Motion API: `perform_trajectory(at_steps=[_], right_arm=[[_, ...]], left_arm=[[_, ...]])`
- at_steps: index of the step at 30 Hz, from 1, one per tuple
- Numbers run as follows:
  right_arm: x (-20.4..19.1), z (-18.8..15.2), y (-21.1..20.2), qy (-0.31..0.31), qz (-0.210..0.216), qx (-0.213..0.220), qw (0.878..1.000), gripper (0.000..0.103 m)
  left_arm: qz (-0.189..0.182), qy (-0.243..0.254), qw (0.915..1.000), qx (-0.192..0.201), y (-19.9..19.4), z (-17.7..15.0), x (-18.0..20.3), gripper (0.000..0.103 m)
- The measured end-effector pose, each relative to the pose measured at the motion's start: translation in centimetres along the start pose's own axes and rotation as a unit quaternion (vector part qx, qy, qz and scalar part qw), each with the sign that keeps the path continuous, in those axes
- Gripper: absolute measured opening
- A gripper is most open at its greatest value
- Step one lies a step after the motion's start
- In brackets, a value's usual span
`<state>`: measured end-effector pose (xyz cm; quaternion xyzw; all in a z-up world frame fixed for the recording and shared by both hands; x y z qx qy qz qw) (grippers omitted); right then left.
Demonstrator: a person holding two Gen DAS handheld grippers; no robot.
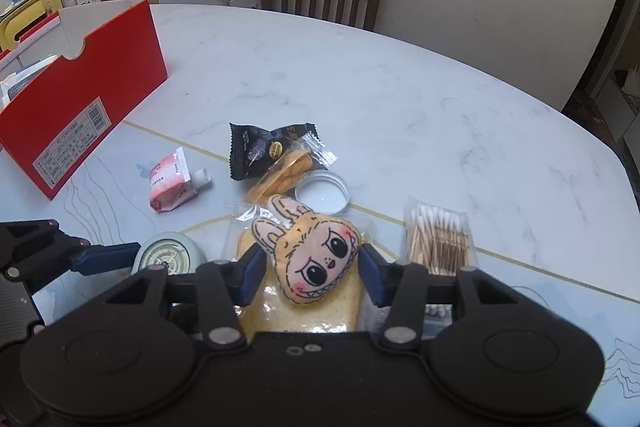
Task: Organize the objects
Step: 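Grasp the correction tape with the left tool while the right tool grasps the bunny plush keychain, then carry the correction tape and bunny plush with both tools over the red shoebox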
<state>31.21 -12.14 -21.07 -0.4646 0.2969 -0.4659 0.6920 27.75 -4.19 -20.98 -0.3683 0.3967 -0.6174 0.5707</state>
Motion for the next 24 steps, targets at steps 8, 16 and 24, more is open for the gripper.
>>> perform_trajectory(at_steps=[8, 16, 24], right_arm=[[0.2, -0.6, -2.2, 0.013, 0.002, 0.015, 1.0, 0.047], [-0.4, -1.5, -5.3, 0.009, -0.006, 0.027, 1.0, 0.047], [-2.2, -1.8, -8.1, 0.005, -0.005, 0.031, 0.999, 0.047]], left_arm=[[-0.009, -0.02, 0.9997, -0.009, -0.4, -0.1, -1.2, 0.054], [-0.018, -0.026, 0.9995, 0.007, -3.2, -0.6, -2.9, 0.054], [-0.034, -0.025, 0.9986, 0.033, -7.4, -0.4, -4.7, 0.054]])
Point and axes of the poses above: each gripper's, at about its wrist camera, not at the fingertips, and y roughly the way its jaws point, x to its right, z to its top, the point moved 7 cm from there along y, roughly the way its jaws point, and after that the axes turned 13 degrees about -x, right-handed, at the moved point
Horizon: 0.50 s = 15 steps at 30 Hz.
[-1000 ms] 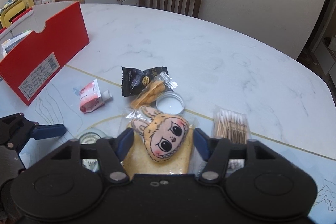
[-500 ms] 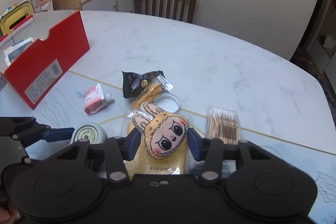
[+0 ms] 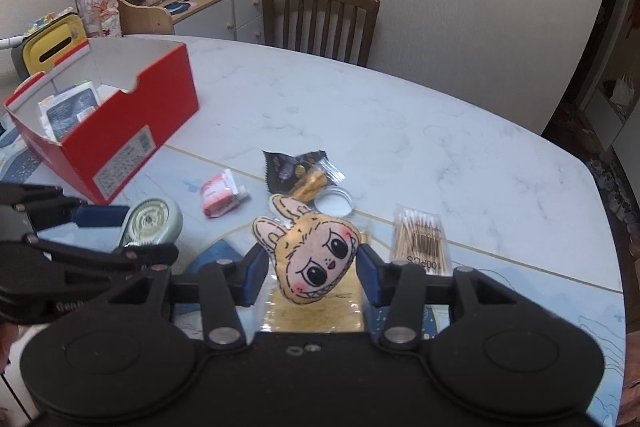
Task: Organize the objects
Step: 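Carry the correction tape and bunny plush with both tools over the red shoebox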
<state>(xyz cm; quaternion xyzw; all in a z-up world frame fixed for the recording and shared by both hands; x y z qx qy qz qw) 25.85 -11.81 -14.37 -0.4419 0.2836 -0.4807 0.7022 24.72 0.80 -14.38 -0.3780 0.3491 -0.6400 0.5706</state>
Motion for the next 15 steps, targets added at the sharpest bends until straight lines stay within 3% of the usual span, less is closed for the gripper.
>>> perform_trajectory(at_steps=[15], right_arm=[[-5.7, 2.8, -5.4, -0.024, -0.001, 0.043, 0.999, 0.047]], left_arm=[[-0.022, 0.023, 0.9989, 0.033, -6.9, 2.3, -5.0, 0.054]])
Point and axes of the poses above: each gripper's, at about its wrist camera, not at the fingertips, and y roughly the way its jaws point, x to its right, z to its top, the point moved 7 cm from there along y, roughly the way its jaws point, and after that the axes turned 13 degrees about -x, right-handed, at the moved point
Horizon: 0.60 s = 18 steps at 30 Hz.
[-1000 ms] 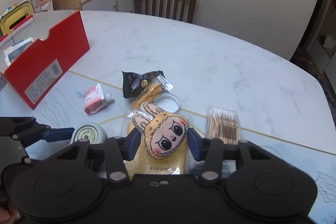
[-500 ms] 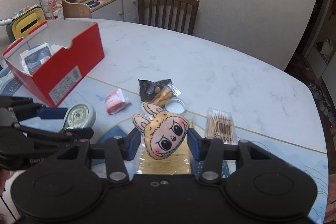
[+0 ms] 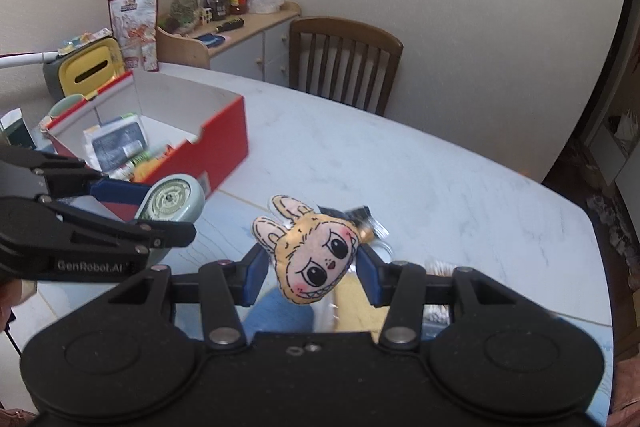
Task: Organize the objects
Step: 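Carry the correction tape and bunny plush with both tools over the red shoebox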
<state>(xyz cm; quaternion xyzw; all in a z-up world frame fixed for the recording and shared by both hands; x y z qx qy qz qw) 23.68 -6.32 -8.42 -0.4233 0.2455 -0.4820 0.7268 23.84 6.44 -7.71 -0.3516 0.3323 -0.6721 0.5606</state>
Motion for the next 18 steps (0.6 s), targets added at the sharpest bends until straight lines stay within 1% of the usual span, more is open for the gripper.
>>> perform_trajectory(at_steps=[3, 9, 18], right_arm=[[-1.3, 0.9, -0.4, -0.003, 0.0, 0.005, 1.0, 0.047], [-4.4, 2.9, -0.5, -0.011, 0.0, 0.007, 1.0, 0.047], [-9.2, 6.3, 0.1, -0.027, 0.005, 0.012, 1.0, 0.047]], left_arm=[[0.001, 0.002, 1.0, 0.004, -1.3, 0.6, -2.0, 0.054], [0.02, 0.004, 0.9996, 0.019, -3.7, 2.0, -6.7, 0.054], [0.03, -0.016, 0.9994, 0.009, -4.5, 1.7, -13.9, 0.054]])
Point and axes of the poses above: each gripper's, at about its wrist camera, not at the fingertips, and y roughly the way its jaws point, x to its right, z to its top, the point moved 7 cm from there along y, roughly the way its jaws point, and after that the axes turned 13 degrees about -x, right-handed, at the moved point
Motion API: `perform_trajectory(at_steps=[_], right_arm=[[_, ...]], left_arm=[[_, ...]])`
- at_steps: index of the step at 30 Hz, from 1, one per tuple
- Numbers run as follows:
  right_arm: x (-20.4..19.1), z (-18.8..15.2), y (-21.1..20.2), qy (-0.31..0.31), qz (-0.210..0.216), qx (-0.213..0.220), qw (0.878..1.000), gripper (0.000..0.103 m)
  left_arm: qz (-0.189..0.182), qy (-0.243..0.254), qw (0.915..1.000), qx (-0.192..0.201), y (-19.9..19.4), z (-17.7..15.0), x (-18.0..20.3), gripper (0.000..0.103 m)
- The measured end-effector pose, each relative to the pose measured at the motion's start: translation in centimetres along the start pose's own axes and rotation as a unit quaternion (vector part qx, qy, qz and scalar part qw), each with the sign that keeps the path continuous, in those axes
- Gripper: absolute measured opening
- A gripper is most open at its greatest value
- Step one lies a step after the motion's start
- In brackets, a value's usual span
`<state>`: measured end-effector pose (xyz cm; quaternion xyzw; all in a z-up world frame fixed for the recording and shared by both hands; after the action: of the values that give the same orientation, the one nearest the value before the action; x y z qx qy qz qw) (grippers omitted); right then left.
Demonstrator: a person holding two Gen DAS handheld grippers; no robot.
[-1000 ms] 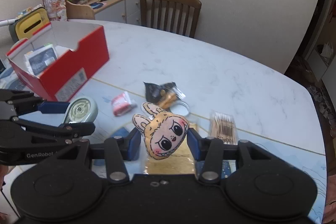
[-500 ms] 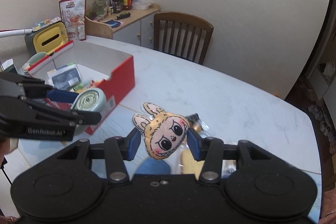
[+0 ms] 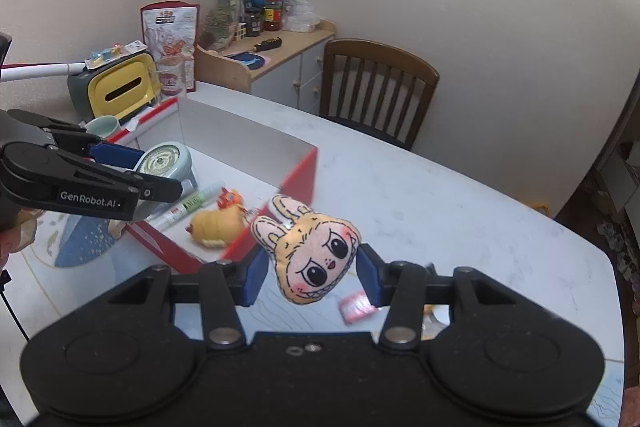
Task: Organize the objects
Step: 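Carry the correction tape and bunny plush with both tools over the red shoebox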
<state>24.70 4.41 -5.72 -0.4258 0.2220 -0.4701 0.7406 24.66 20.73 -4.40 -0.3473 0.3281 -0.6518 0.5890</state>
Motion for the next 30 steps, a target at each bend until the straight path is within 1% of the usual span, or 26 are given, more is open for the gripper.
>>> perform_trajectory(at_steps=[4, 9, 14, 18, 23, 26, 30], right_arm=[[-2.0, 1.6, 1.0, -0.007, 0.003, -0.005, 1.0, 0.047], [-4.1, 3.4, 3.1, -0.009, 0.014, -0.022, 1.0, 0.047], [-6.0, 5.2, 5.6, -0.007, 0.032, -0.039, 0.999, 0.048], [-6.9, 6.9, 7.9, -0.007, 0.032, -0.047, 0.998, 0.048], [-7.7, 8.8, 10.4, -0.02, 0.02, -0.047, 0.998, 0.048], [-8.0, 9.7, 11.9, -0.022, 0.018, -0.053, 0.998, 0.047], [-8.2, 10.5, 13.8, -0.029, 0.011, -0.061, 0.998, 0.047]], left_arm=[[0.01, 0.004, 0.9999, -0.001, 0.0, 0.0, -2.7, 0.054], [0.027, 0.011, 0.9996, -0.006, 0.3, 0.2, -6.0, 0.054], [0.05, 0.01, 0.9986, -0.016, 1.1, 1.0, -9.5, 0.054], [0.063, 0.012, 0.9978, -0.018, 2.0, 2.0, -11.5, 0.054], [0.073, 0.024, 0.9966, -0.03, 4.3, 3.1, -12.7, 0.054], [0.078, 0.046, 0.9953, -0.035, 6.1, 3.5, -12.5, 0.054], [0.067, 0.061, 0.9948, -0.046, 8.2, 4.1, -12.0, 0.054]])
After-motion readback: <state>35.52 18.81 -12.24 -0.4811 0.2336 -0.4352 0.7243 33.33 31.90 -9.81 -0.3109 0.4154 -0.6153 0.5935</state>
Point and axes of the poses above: each gripper's, at about its wrist camera, not at the fingertips, and y roughly the way its jaws point, x to its right, z to its top, the point moved 7 cm from there along y, roughly the way its jaws point, and after that the axes turned 13 degrees about -x, right-handed, at the moved point
